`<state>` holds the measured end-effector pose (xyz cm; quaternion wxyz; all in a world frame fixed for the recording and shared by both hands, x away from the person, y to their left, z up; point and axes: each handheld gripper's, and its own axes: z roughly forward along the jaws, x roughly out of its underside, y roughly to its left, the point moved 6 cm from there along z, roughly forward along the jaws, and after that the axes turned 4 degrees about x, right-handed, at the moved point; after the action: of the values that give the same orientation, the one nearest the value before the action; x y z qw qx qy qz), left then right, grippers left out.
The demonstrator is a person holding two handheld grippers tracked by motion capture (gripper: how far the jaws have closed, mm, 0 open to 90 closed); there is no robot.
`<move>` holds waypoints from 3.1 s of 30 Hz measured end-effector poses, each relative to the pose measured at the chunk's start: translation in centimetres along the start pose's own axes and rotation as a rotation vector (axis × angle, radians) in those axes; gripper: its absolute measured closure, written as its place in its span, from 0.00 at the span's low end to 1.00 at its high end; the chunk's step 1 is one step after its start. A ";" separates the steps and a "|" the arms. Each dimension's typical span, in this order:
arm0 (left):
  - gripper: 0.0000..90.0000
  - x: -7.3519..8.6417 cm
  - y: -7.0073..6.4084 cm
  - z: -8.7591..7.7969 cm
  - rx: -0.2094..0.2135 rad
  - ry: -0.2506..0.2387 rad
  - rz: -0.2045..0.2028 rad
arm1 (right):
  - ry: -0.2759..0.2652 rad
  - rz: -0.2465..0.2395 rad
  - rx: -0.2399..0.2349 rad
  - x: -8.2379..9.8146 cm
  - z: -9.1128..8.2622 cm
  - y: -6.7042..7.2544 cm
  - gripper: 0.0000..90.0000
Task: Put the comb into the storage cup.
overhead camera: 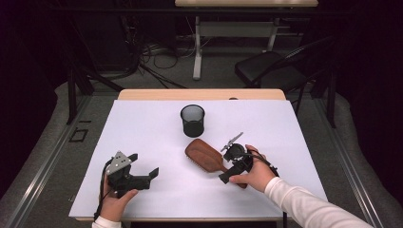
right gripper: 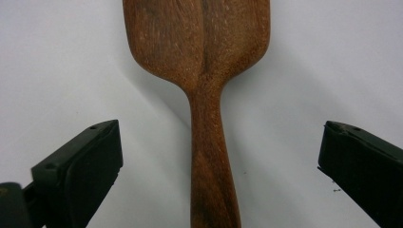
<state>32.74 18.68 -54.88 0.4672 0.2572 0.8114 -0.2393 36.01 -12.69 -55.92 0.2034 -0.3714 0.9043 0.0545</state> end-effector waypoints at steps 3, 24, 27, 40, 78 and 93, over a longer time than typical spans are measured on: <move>0.01 0.0 0.0 0.0 0.000 -0.002 -0.002 | 0.009 0.001 0.000 -0.1 -0.1 -0.1 0.01; 0.01 0.0 0.0 0.0 0.001 -0.002 -0.001 | 0.032 -0.017 0.001 -0.6 0.2 0.2 0.06; 0.01 0.0 0.0 0.0 0.002 -0.001 -0.001 | 0.036 -0.020 -0.001 -0.6 0.4 0.2 0.09; 0.01 0.0 0.0 0.0 0.002 0.000 0.002 | 0.048 -0.033 0.001 -0.9 1.4 0.3 0.16; 0.01 0.0 0.0 0.0 0.002 -0.001 0.000 | 0.034 -0.046 -0.022 -1.0 3.1 0.5 0.46; 0.01 0.0 0.0 0.0 0.002 -0.001 -0.002 | 0.054 -0.049 -0.027 -0.9 3.6 0.2 0.55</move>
<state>32.73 18.66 -54.90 0.4671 0.2567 0.8111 -0.2410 37.63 -11.10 -58.88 0.1749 -0.3974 0.8993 0.0518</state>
